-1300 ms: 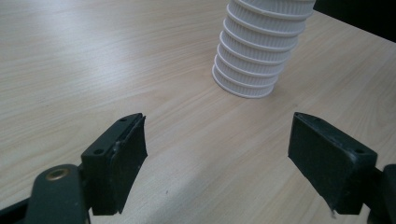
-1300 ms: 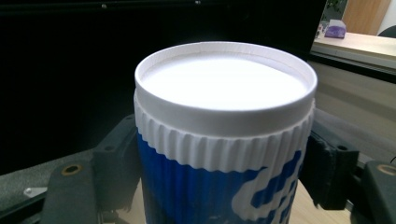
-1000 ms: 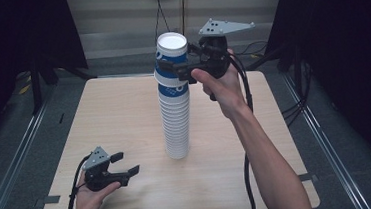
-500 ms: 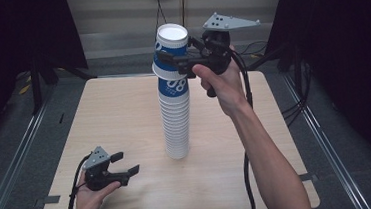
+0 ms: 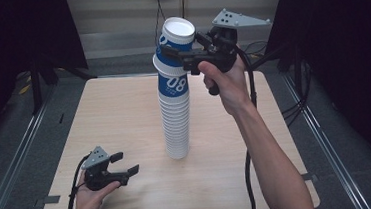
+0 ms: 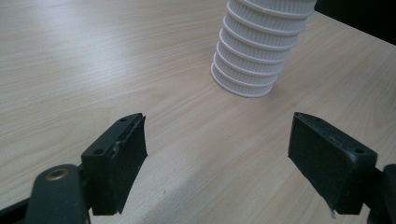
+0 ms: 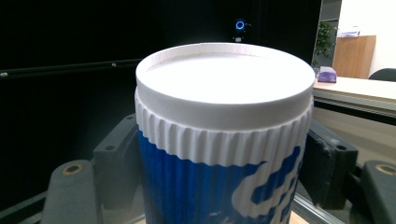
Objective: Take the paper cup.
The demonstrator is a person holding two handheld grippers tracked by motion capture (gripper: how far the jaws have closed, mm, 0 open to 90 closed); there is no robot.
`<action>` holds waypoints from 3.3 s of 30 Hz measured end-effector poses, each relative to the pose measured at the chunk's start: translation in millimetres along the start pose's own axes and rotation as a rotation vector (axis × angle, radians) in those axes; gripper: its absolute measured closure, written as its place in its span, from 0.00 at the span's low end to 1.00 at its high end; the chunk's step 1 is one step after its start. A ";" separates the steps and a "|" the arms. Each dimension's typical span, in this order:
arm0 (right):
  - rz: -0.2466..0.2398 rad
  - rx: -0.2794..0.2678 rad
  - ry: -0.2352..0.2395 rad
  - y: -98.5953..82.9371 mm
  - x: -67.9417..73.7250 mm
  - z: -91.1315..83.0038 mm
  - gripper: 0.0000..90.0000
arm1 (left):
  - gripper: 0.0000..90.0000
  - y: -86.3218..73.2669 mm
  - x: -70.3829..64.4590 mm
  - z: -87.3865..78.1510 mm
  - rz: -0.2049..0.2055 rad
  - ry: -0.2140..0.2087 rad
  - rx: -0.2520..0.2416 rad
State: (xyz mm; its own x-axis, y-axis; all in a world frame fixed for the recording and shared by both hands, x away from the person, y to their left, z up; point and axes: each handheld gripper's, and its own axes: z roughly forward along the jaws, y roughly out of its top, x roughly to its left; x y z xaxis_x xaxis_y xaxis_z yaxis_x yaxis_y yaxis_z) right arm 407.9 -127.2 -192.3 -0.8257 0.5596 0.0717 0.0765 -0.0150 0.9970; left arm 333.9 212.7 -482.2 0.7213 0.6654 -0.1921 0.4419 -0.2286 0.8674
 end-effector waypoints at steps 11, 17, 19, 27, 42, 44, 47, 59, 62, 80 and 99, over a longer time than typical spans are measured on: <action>-0.004 -0.016 -0.009 3.6 4.7 -8.9 0.28 | 0.21 -0.8 2.1 -1.3 -0.020 0.006 -0.011; 0.010 -0.020 -0.021 6.4 1.0 -18.1 0.28 | 0.22 -0.8 1.1 -0.5 -0.018 0.003 -0.008; 0.011 -0.025 -0.032 7.8 -0.7 -23.9 0.28 | 0.22 -0.9 1.6 -0.5 -0.021 0.004 -0.008; 0.031 -0.029 -0.040 8.8 -6.4 -41.8 0.29 | 0.24 -0.6 2.2 -0.7 -0.019 -0.007 -0.004; 0.035 -0.008 -0.077 -5.2 -12.1 -72.6 0.29 | 0.18 2.0 3.5 0.2 -0.020 -0.039 -0.009; 0.037 -0.001 -0.082 -11.4 -13.1 -77.8 0.29 | 0.18 2.6 2.8 0.3 -0.014 -0.044 -0.016; 0.037 0.004 -0.084 -16.3 -13.4 -80.9 0.29 | 0.18 3.9 1.3 0.0 -0.027 -0.058 -0.034; 0.048 0.086 -0.070 -61.4 -16.8 -92.0 0.29 | 0.23 5.8 0.3 -2.9 -0.032 -0.075 -0.050; 0.054 0.101 -0.066 -69.3 -17.5 -92.7 0.29 | 0.23 5.6 -1.4 -1.9 -0.021 -0.083 -0.042; 0.123 0.126 -0.037 -126.1 -15.9 -96.5 0.29 | 0.23 20.5 -13.4 7.6 -0.002 -0.114 -0.066; 0.134 0.178 0.017 -162.7 -3.6 -80.1 0.29 | 0.20 36.1 -17.9 21.1 0.019 -0.139 -0.051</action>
State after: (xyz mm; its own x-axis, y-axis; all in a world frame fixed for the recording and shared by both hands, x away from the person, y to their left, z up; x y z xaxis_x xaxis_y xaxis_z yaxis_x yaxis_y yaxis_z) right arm 353.7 -193.2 -352.3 -0.8107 0.5483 0.2052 0.2823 0.0592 0.9575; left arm 348.2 177.5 -457.2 0.7978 0.5556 -0.2342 0.4023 -0.2012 0.8931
